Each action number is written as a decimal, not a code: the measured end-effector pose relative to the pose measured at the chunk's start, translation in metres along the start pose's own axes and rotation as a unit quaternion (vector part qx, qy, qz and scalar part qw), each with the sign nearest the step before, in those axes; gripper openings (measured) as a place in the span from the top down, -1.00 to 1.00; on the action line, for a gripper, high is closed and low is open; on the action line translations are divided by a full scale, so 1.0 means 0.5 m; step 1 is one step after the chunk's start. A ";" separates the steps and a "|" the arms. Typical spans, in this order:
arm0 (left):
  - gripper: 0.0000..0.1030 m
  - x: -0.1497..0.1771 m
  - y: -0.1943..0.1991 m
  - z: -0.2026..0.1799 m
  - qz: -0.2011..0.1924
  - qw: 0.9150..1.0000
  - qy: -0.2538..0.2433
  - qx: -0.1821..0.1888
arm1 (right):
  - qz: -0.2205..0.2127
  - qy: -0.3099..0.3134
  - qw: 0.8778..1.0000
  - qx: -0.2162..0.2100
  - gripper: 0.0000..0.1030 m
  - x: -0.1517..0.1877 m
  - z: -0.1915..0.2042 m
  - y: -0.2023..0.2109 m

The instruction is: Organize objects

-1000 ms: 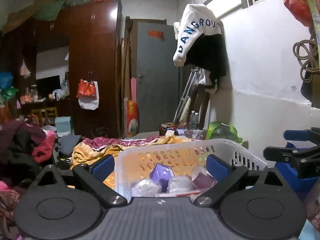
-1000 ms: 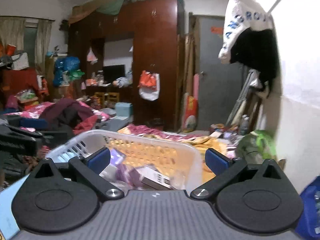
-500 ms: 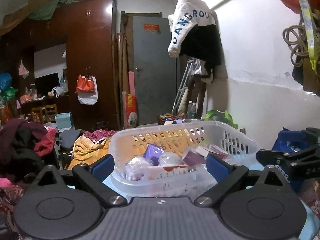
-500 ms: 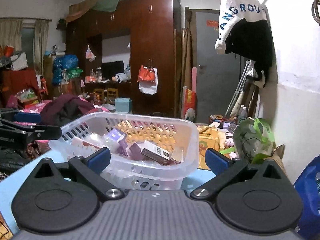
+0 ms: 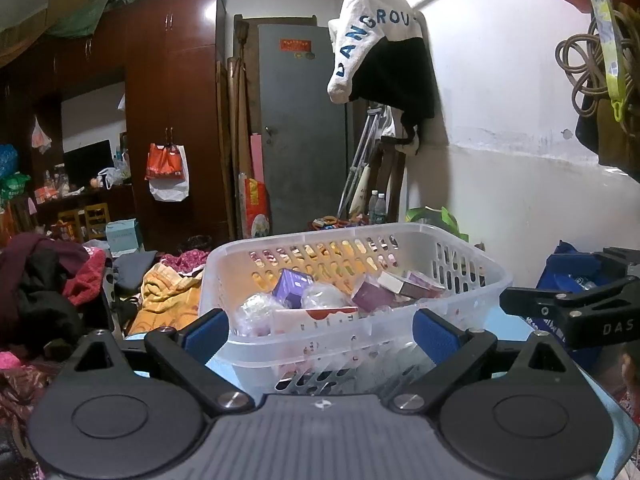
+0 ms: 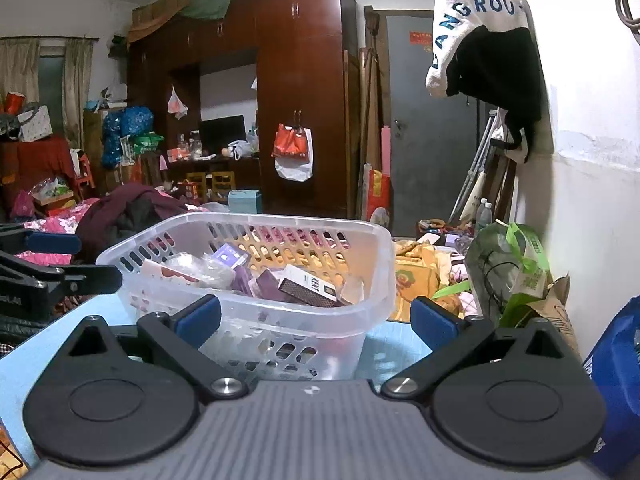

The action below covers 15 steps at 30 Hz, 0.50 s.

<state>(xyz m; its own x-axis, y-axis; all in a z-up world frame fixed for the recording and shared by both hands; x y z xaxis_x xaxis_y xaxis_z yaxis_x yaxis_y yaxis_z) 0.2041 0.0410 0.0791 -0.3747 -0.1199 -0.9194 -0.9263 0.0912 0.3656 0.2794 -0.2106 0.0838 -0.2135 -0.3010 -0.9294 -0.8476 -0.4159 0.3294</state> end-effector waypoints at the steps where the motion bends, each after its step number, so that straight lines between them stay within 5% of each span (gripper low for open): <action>1: -0.94 0.002 0.000 0.001 0.001 1.000 0.000 0.000 | -0.001 -0.001 1.000 -0.001 -1.00 0.000 0.001 0.002; 15: -0.94 0.011 -0.003 0.002 0.005 1.000 0.003 0.002 | 0.000 0.002 1.000 -0.001 -1.00 0.001 0.009 0.004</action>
<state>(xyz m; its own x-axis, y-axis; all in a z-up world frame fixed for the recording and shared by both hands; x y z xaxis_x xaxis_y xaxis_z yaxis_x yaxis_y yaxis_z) 0.2036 0.0411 0.0733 -0.3843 -0.1248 -0.9147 -0.9223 0.0970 0.3742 0.2753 -0.2079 0.0832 -0.2120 -0.3043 -0.9287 -0.8464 -0.4179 0.3301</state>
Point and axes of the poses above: each gripper's, at about its wrist camera, not at the fingertips, and y roughly against the way its jaws point, z to its left, x to its underside, the point moved 4 cm from there along -y, roughly the way its jaws point, and after that the axes turned 11 degrees about y, right-handed, at the moved point
